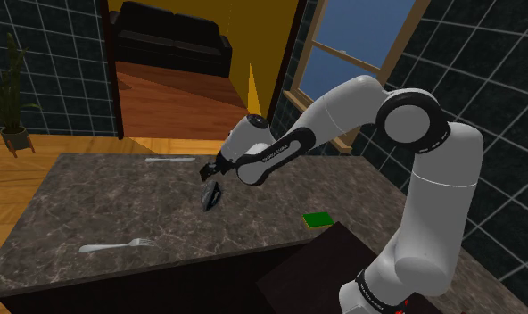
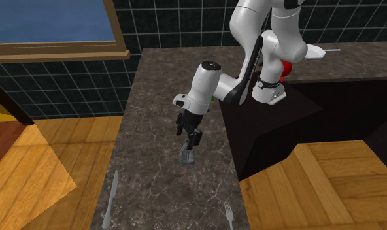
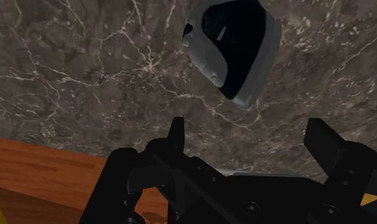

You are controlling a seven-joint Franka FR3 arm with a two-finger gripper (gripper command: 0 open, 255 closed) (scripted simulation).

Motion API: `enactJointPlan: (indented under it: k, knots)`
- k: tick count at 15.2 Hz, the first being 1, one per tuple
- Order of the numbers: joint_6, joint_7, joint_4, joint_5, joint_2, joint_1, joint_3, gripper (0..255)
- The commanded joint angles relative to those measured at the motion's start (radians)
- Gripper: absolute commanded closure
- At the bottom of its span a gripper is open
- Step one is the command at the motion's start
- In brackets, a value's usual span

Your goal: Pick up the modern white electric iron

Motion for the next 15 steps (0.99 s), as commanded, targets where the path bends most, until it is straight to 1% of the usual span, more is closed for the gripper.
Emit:
enactJointPlan:
  k: [1, 4, 5, 13, 15]
  knots:
    - [0.024, 0.008, 0.002, -0.009, 0.025, 0.008, -0.011, 0]
    - [0.041, 0.013, 0.004, -0.015, 0.043, 0.015, -0.019, 0]
    - [0.041, 0.016, 0.006, -0.016, 0.045, 0.018, -0.021, 255]
    - [0.041, 0.016, 0.005, -0.016, 0.045, 0.018, -0.021, 255]
    - [0.03, 0.01, 0.003, -0.011, 0.032, 0.011, -0.014, 255]
